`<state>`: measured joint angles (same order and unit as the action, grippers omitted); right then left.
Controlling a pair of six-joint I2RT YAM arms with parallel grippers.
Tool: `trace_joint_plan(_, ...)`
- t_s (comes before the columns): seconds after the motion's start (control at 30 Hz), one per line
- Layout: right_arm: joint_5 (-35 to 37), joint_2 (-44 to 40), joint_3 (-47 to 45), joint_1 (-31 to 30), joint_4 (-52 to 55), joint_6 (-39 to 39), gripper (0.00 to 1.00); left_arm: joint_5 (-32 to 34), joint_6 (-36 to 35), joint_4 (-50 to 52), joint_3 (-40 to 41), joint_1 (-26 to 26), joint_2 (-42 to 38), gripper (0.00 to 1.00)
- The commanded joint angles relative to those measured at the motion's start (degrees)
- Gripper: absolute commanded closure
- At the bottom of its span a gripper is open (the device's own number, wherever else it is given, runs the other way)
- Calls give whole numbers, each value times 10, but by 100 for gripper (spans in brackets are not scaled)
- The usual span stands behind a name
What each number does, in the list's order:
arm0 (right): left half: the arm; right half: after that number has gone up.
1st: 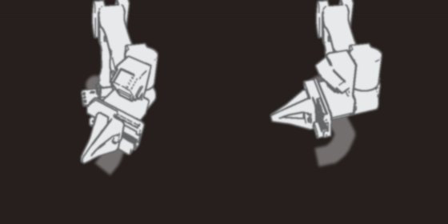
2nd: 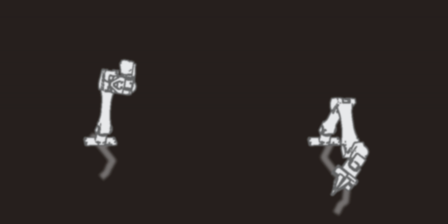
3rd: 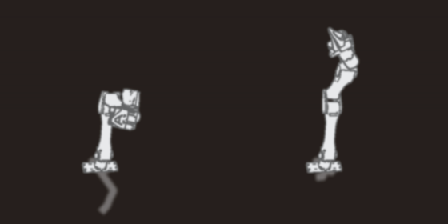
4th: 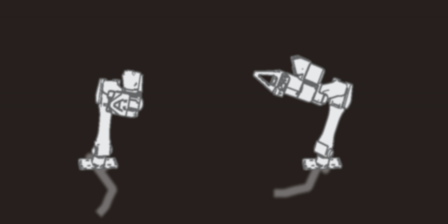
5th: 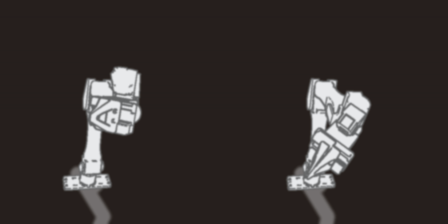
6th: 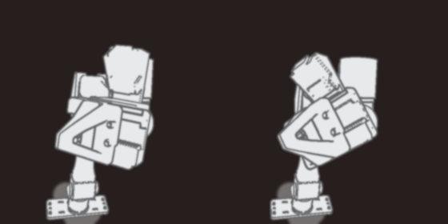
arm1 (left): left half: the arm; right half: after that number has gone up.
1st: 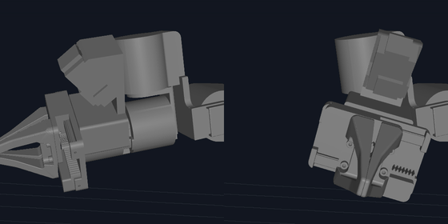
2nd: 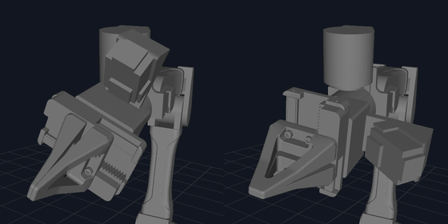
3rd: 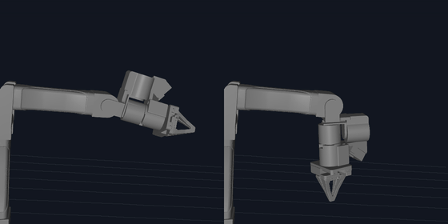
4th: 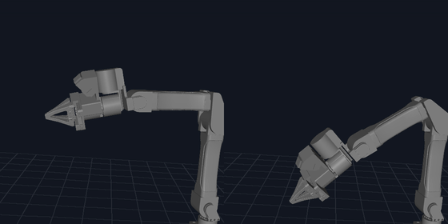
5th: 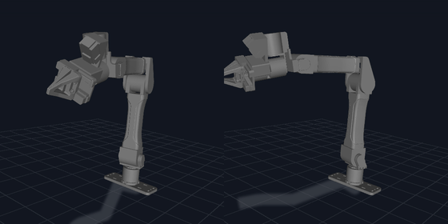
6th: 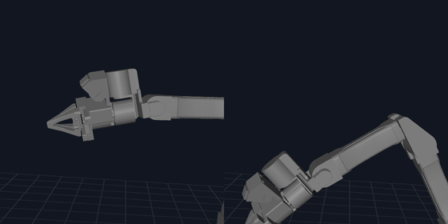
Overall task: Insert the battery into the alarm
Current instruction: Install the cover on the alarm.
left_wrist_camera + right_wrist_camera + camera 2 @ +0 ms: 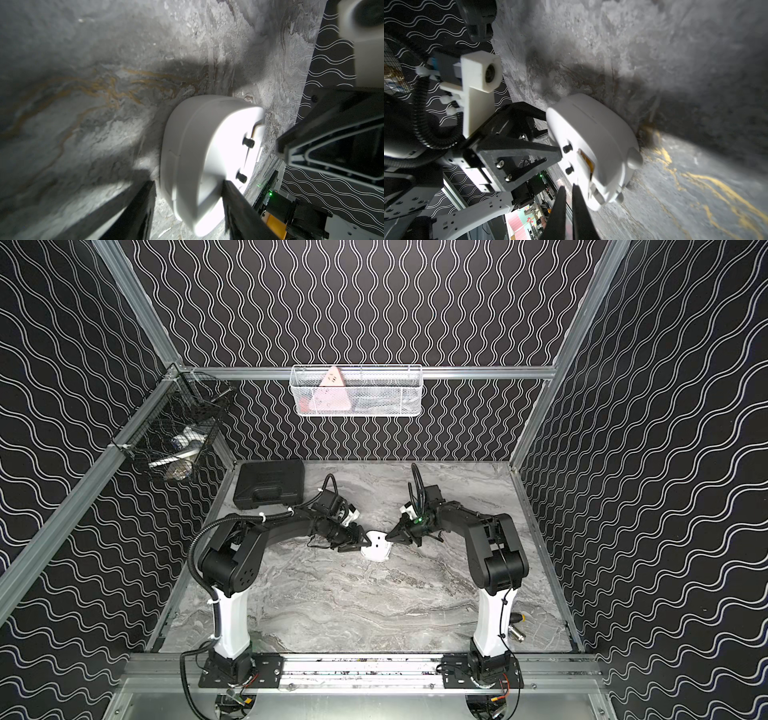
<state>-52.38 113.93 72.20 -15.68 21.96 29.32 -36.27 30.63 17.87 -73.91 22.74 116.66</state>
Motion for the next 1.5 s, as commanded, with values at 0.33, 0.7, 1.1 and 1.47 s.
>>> trace_joint_plan(0.33, 9, 62, 25, -1, 4, -1, 91, 49, -6, 60, 5, 2, 6, 44)
trace_joint_plan(0.7, -2, -4, -6, 0, -24, 9, 90, 48, -8, 59, 5, 2, 6, 44)
trace_joint_plan(1.1, 11, -11, -31, 0, -15, 11, 89, 47, -7, 59, 6, 2, 5, 44)
trace_joint_plan(1.47, 4, 7, 3, -2, -23, 20, 89, 44, -6, 57, 6, 3, 6, 44)
